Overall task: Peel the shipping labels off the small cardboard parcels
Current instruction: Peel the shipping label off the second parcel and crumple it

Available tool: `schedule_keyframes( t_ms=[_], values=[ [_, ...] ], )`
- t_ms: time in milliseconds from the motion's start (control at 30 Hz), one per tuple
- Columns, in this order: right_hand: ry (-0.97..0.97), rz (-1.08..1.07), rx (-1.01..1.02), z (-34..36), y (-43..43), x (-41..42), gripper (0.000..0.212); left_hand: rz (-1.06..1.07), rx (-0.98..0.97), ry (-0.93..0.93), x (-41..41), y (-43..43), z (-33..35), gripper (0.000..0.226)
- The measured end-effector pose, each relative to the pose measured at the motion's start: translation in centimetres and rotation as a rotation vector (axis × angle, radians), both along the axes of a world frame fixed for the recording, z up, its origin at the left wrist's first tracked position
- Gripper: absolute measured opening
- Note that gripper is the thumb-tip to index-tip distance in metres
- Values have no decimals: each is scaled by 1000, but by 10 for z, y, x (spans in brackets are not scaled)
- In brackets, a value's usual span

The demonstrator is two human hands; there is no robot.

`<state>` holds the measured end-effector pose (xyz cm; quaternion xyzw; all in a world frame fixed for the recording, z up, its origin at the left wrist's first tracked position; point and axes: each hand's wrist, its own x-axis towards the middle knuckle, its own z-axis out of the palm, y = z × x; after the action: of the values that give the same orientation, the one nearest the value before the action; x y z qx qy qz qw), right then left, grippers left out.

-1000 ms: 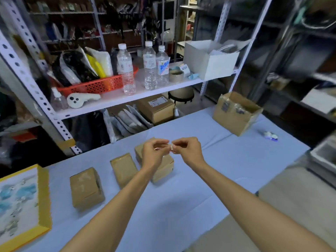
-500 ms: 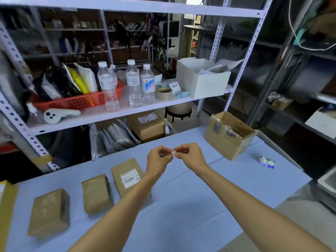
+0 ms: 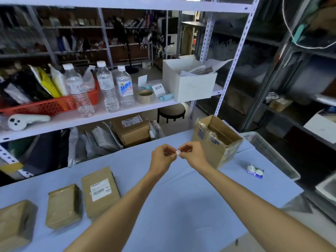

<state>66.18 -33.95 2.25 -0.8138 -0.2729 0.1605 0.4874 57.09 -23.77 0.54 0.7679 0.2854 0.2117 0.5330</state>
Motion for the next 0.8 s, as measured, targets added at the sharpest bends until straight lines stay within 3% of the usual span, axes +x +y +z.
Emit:
schedule_keyframes(
  t_ms=[333,500,600,800],
  values=[
    [-82,9,-97,17,-49,129,8,-86,200,115,128,-44,24,5],
    [-210,21,-283,30,-73,197,10,-333,597,452,192,-55,50,31],
    [-296,61,-377,36,-78,235,8,-429,732,592,217,-53,68,39],
    [-356,50,-459,45,-71,272,20,-463,667,678,242,-52,86,23]
  ],
)
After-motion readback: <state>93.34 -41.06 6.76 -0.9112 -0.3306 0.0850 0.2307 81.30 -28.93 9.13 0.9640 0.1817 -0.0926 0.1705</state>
